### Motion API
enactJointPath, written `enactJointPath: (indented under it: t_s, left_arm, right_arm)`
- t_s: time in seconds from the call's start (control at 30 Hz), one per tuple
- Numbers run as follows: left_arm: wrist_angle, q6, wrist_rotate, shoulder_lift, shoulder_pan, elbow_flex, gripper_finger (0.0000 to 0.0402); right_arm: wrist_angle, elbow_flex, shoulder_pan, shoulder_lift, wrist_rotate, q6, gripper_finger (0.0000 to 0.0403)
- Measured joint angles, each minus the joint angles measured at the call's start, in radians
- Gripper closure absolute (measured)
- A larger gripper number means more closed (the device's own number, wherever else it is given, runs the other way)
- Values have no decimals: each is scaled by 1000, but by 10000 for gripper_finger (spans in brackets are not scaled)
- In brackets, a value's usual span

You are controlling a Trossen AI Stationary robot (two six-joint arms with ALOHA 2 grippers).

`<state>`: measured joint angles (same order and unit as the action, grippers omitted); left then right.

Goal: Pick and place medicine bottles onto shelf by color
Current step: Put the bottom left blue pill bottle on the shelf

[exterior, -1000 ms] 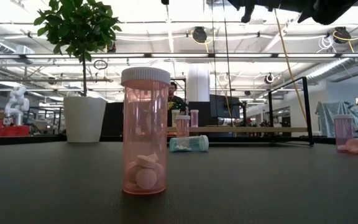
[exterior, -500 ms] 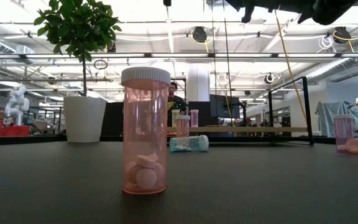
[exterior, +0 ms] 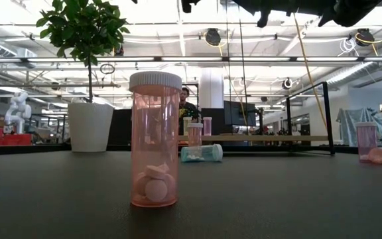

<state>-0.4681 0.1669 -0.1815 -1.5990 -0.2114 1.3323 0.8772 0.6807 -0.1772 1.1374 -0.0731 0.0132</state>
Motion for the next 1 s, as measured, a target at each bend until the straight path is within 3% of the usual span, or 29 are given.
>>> enactJointPath:
  t_s: [0.6, 0.77, 1.0]
  left_arm:
    - [47, 46, -1, 0, -17, 0, 249]
    - [51, 75, -48, 0, -19, 0, 265]
    - [133, 82, -53, 34, -25, 0, 253]
  right_arm:
    - [-59, 0, -1, 0, 24, 0, 305]
    - [-64, 0, 0, 0, 28, 0, 305]
    - [-58, 0, 0, 0, 31, 1, 305]
